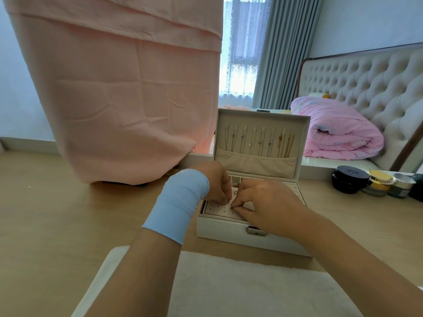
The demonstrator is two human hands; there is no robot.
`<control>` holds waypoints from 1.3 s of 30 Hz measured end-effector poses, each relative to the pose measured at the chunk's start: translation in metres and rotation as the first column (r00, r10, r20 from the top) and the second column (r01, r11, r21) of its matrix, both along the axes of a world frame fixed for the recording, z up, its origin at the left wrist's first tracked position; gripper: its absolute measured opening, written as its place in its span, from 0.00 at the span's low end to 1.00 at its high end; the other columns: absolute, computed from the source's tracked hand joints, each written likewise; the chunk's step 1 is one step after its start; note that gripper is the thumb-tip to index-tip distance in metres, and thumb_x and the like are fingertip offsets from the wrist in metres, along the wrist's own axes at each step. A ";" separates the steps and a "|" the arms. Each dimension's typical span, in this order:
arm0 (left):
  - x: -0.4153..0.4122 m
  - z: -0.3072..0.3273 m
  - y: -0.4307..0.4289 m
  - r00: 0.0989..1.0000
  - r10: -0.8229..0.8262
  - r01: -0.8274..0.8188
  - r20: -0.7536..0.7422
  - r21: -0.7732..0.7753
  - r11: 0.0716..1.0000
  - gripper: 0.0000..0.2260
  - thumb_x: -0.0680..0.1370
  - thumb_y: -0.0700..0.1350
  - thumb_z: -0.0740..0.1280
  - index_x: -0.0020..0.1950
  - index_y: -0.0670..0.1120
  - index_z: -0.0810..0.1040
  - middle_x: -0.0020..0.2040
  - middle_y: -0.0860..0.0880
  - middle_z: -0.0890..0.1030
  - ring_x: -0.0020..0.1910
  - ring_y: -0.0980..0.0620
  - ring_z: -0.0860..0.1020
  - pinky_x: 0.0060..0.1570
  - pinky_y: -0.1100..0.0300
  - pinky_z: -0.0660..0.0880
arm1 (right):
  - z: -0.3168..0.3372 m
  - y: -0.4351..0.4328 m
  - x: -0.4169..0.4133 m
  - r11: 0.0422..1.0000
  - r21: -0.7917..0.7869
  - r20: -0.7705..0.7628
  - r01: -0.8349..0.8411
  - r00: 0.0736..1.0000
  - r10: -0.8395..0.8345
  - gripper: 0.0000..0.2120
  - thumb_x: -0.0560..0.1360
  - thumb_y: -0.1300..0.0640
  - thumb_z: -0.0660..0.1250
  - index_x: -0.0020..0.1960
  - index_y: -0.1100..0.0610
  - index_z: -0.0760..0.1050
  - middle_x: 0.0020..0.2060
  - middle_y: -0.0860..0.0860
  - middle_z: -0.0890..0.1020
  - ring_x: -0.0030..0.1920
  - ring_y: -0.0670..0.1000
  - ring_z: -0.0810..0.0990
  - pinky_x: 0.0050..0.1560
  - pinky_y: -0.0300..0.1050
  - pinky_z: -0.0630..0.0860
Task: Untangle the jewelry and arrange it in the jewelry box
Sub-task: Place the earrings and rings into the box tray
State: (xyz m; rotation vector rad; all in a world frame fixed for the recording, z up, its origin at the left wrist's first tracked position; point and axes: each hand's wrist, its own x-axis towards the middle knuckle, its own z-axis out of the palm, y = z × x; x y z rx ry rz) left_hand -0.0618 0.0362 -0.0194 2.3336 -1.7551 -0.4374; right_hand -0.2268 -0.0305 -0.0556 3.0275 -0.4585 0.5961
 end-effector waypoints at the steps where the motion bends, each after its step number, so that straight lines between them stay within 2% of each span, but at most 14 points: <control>1: 0.000 0.000 0.000 1.000 0.000 0.000 -0.003 0.000 1.000 0.06 0.73 0.45 0.74 0.48 0.54 0.85 0.39 0.60 0.79 0.47 0.55 0.79 0.52 0.60 0.76 | 0.003 -0.001 -0.001 1.000 0.018 -0.049 0.013 0.999 -0.012 0.08 0.77 0.46 0.67 0.51 0.42 0.85 0.48 0.39 0.81 0.48 0.43 0.79 0.45 0.46 0.78; 3: 0.000 0.000 0.000 1.000 0.000 0.001 -0.013 0.003 1.000 0.06 0.73 0.45 0.74 0.49 0.53 0.85 0.42 0.58 0.80 0.47 0.55 0.79 0.51 0.60 0.75 | 0.007 0.000 -0.003 0.998 0.057 -0.083 0.029 0.996 -0.024 0.10 0.79 0.45 0.65 0.54 0.41 0.84 0.51 0.38 0.81 0.52 0.42 0.78 0.50 0.45 0.76; 6: 0.000 -0.001 0.000 1.000 -0.003 0.003 -0.021 0.009 1.000 0.08 0.74 0.45 0.74 0.51 0.52 0.84 0.48 0.55 0.82 0.49 0.54 0.79 0.52 0.60 0.75 | 0.006 0.002 -0.002 0.995 0.094 -0.061 0.040 0.998 -0.034 0.10 0.79 0.46 0.65 0.56 0.40 0.83 0.50 0.39 0.81 0.51 0.43 0.78 0.51 0.45 0.76; 9: -0.002 0.000 0.000 1.000 -0.006 0.007 -0.008 0.021 1.000 0.07 0.73 0.45 0.74 0.50 0.53 0.84 0.46 0.56 0.81 0.49 0.54 0.79 0.53 0.60 0.75 | 0.005 0.002 -0.002 0.991 0.125 -0.085 0.057 0.995 -0.047 0.10 0.79 0.47 0.65 0.56 0.41 0.83 0.51 0.39 0.81 0.52 0.43 0.78 0.51 0.46 0.76; 11: -0.003 0.001 0.001 1.000 -0.008 0.008 0.000 0.011 1.000 0.06 0.73 0.45 0.74 0.48 0.55 0.82 0.43 0.57 0.79 0.47 0.54 0.78 0.52 0.60 0.75 | 0.008 0.001 -0.005 0.986 0.159 -0.059 0.055 0.997 -0.046 0.09 0.78 0.48 0.66 0.55 0.41 0.83 0.50 0.38 0.81 0.49 0.39 0.77 0.50 0.43 0.75; 14: -0.006 0.006 0.003 1.000 -0.003 0.003 0.002 -0.067 0.998 0.06 0.74 0.46 0.73 0.49 0.54 0.79 0.41 0.58 0.75 0.45 0.55 0.76 0.50 0.60 0.73 | 0.022 -0.004 -0.015 0.967 0.246 0.000 0.072 0.997 -0.075 0.08 0.79 0.49 0.67 0.54 0.41 0.83 0.45 0.34 0.80 0.43 0.30 0.74 0.43 0.30 0.68; 18: -0.020 0.010 0.005 1.000 -0.031 0.028 -0.007 -0.202 0.979 0.03 0.76 0.49 0.70 0.48 0.55 0.79 0.45 0.59 0.76 0.46 0.56 0.75 0.49 0.62 0.71 | 0.041 -0.028 -0.048 0.932 0.341 0.020 0.125 0.990 -0.140 0.05 0.78 0.49 0.69 0.52 0.42 0.83 0.42 0.34 0.80 0.42 0.29 0.75 0.46 0.35 0.69; 22: -0.047 0.006 -0.003 0.990 -0.121 0.092 -0.072 -0.325 0.941 0.02 0.76 0.51 0.69 0.48 0.57 0.79 0.47 0.59 0.79 0.46 0.59 0.76 0.46 0.63 0.74 | 0.044 -0.066 -0.099 0.876 0.377 -0.111 0.299 0.954 -0.278 0.05 0.79 0.49 0.68 0.54 0.42 0.81 0.47 0.36 0.80 0.42 0.35 0.76 0.50 0.36 0.73; 25: -0.077 0.003 -0.019 0.974 -0.205 0.156 -0.097 -0.372 0.915 0.02 0.77 0.52 0.68 0.48 0.60 0.76 0.46 0.61 0.78 0.45 0.60 0.77 0.50 0.60 0.76 | 0.029 -0.090 -0.130 0.835 0.373 -0.187 0.403 0.915 -0.358 0.07 0.79 0.52 0.69 0.55 0.42 0.82 0.50 0.38 0.81 0.48 0.38 0.78 0.57 0.40 0.76; 27: -0.099 0.003 -0.033 0.971 -0.222 0.174 -0.086 -0.380 0.909 0.02 0.78 0.52 0.67 0.49 0.59 0.77 0.46 0.62 0.77 0.45 0.60 0.76 0.50 0.61 0.76 | 0.016 -0.102 -0.141 0.815 0.370 -0.267 0.446 0.891 -0.366 0.08 0.78 0.52 0.71 0.56 0.42 0.82 0.51 0.41 0.81 0.50 0.41 0.79 0.56 0.41 0.77; 31: -0.137 0.004 -0.066 0.977 -0.213 0.196 -0.020 -0.306 0.932 0.03 0.78 0.51 0.66 0.50 0.57 0.80 0.47 0.60 0.79 0.47 0.57 0.77 0.53 0.57 0.76 | -0.002 -0.110 -0.146 0.771 0.448 -0.355 0.453 0.881 -0.312 0.11 0.76 0.53 0.73 0.58 0.45 0.83 0.51 0.44 0.81 0.51 0.44 0.79 0.56 0.43 0.78; 35: -0.156 -0.004 -0.093 0.951 -0.182 0.231 0.249 -0.181 0.956 0.09 0.79 0.51 0.63 0.54 0.56 0.83 0.55 0.55 0.82 0.57 0.51 0.76 0.59 0.55 0.74 | -0.014 -0.117 -0.145 0.749 0.519 -0.287 0.412 0.909 -0.301 0.07 0.73 0.55 0.75 0.50 0.47 0.86 0.46 0.43 0.84 0.47 0.43 0.82 0.50 0.40 0.79; 37: -0.160 -0.012 -0.100 0.939 -0.190 0.239 0.286 -0.144 0.960 0.10 0.79 0.52 0.63 0.55 0.56 0.83 0.57 0.54 0.81 0.60 0.49 0.74 0.61 0.54 0.72 | -0.014 -0.121 -0.149 0.738 0.551 -0.250 0.389 0.921 -0.299 0.05 0.74 0.58 0.75 0.45 0.48 0.86 0.43 0.42 0.86 0.43 0.41 0.82 0.46 0.39 0.79; 39: -0.162 -0.019 -0.104 0.932 -0.196 0.246 0.305 -0.135 0.960 0.10 0.79 0.52 0.63 0.56 0.56 0.83 0.57 0.53 0.81 0.61 0.49 0.71 0.61 0.54 0.69 | -0.013 -0.123 -0.152 0.737 0.560 -0.236 0.379 0.926 -0.296 0.05 0.75 0.59 0.74 0.47 0.49 0.86 0.42 0.42 0.86 0.42 0.40 0.83 0.42 0.36 0.78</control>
